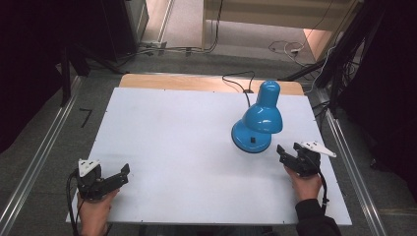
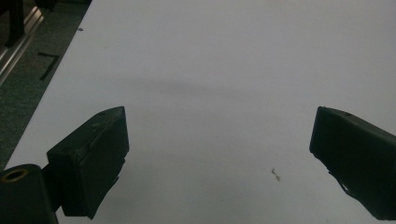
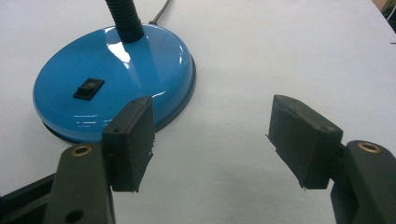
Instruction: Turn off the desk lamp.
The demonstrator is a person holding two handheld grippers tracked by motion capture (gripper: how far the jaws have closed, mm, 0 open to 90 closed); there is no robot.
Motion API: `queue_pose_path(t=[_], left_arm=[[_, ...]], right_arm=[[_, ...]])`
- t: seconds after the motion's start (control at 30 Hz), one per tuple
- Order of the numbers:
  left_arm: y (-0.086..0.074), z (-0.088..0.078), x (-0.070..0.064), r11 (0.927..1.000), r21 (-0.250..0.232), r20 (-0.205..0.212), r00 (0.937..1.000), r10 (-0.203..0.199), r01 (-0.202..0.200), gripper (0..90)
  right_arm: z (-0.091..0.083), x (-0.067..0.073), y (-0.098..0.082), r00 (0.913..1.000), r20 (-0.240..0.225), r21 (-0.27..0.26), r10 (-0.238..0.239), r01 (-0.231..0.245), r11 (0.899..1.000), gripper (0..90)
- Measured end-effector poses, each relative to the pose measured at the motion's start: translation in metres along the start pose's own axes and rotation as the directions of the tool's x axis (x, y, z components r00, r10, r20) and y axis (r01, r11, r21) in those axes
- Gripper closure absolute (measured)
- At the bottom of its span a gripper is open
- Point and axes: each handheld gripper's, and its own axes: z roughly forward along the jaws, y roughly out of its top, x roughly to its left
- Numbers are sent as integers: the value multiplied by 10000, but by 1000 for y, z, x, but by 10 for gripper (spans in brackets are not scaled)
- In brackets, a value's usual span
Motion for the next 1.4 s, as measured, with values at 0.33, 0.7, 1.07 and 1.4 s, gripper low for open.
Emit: queue_pose_path(t=[0.33, 0.7, 1.07, 1.4], left_arm=[[0, 0, 0, 10000, 5, 6, 10000, 7, -7, 54], [0, 0, 0, 10000, -10, 18, 10000, 4, -4, 54], [0, 0, 0, 10000, -21, 27, 10000, -6, 6, 54], [0, -1, 0, 10000, -13, 32, 10000, 17, -17, 54]], right_arm=[[-4, -7, -3, 9998, 184, 69, -53, 51, 10000, 298], [-13, -18, -7, 9991, 400, 113, -107, 103, 9999, 299], [-20, -23, -10, 9990, 438, 119, -91, 86, 9999, 298], [-27, -29, -12, 9988, 483, 101, 24, -29, 9999, 298]])
